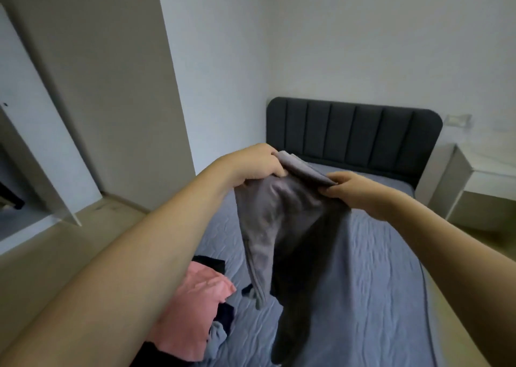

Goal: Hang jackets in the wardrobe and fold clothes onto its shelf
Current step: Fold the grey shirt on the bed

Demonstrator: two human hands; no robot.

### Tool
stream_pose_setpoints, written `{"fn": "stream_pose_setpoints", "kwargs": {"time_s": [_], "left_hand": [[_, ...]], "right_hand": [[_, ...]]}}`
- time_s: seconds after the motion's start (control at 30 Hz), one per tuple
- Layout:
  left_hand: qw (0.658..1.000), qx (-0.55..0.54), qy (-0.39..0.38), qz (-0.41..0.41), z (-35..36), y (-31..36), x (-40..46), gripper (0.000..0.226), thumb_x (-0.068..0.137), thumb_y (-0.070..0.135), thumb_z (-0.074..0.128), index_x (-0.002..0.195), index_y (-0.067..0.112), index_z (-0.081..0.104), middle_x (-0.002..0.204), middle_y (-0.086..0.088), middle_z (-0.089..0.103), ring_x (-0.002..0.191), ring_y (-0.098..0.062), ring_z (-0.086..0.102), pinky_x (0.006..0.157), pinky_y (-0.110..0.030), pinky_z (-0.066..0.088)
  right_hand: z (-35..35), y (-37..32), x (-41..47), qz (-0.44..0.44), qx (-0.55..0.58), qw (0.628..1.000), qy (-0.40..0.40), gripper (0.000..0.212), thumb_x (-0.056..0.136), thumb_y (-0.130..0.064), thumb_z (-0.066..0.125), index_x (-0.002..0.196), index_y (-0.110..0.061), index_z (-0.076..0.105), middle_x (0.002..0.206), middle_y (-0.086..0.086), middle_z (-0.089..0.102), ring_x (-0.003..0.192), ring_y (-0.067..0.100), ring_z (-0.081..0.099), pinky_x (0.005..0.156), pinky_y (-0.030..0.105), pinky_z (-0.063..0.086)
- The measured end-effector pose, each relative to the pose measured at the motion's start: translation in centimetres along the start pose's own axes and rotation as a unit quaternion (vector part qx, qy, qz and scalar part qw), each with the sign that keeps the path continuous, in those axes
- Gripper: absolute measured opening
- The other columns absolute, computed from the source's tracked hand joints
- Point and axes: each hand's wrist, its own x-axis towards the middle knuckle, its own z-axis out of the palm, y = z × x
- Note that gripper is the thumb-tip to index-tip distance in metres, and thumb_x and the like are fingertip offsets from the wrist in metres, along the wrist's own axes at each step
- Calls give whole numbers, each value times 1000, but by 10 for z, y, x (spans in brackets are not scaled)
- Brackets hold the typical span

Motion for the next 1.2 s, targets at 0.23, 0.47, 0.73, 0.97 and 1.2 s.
{"fn": "stream_pose_setpoints", "kwargs": {"time_s": [0.23, 0.47, 0.73, 0.97, 1.2], "left_hand": [[941, -332, 19, -66, -13, 31, -17, 25, 95, 16, 51, 70, 16, 53, 66, -5, 55, 59, -18, 56, 62, -26, 50], [850, -507, 67, -125, 4, 48, -19, 14, 100, 10, 43, 100, 2, 55, 87, -13, 62, 70, -23, 62, 40, -29, 52], [762, -639, 59, -92, 15, 60, -35, 20, 100, 7, 39, 92, -6, 52, 71, -20, 67, 70, -32, 67, 67, -46, 56], [845, -492, 169, -122, -7, 8, -41, 14, 94, 21, 54, 90, 10, 62, 76, -5, 72, 74, -22, 67, 58, -29, 54], [911, -130, 392, -14, 1, -80, -46, 14, 76, 27, 61, 74, 14, 67, 119, -5, 61, 112, -27, 53, 94, -37, 45]], "right_hand": [[50, 10, -24, -134, 28, 960, 242, 27, 81, -5, 59, 100, -20, 48, 94, 0, 49, 78, 16, 50, 65, 28, 43], [90, 35, -67, 35, 168, 973, -155, 61, 68, -21, 57, 127, -30, 42, 123, 2, 55, 112, 23, 55, 97, 40, 46], [113, 56, -56, 79, 174, 982, 7, 7, 90, -30, 65, 91, -24, 63, 90, -5, 71, 73, 6, 68, 55, 13, 49], [103, 62, -40, 122, 377, 875, 278, 25, 95, -4, 40, 79, -11, 57, 81, 14, 58, 73, 25, 53, 66, 38, 52], [51, 54, -43, -33, -69, 927, 367, 22, 96, -28, 43, 82, -18, 58, 77, 1, 61, 71, 22, 56, 65, 37, 48]]}}
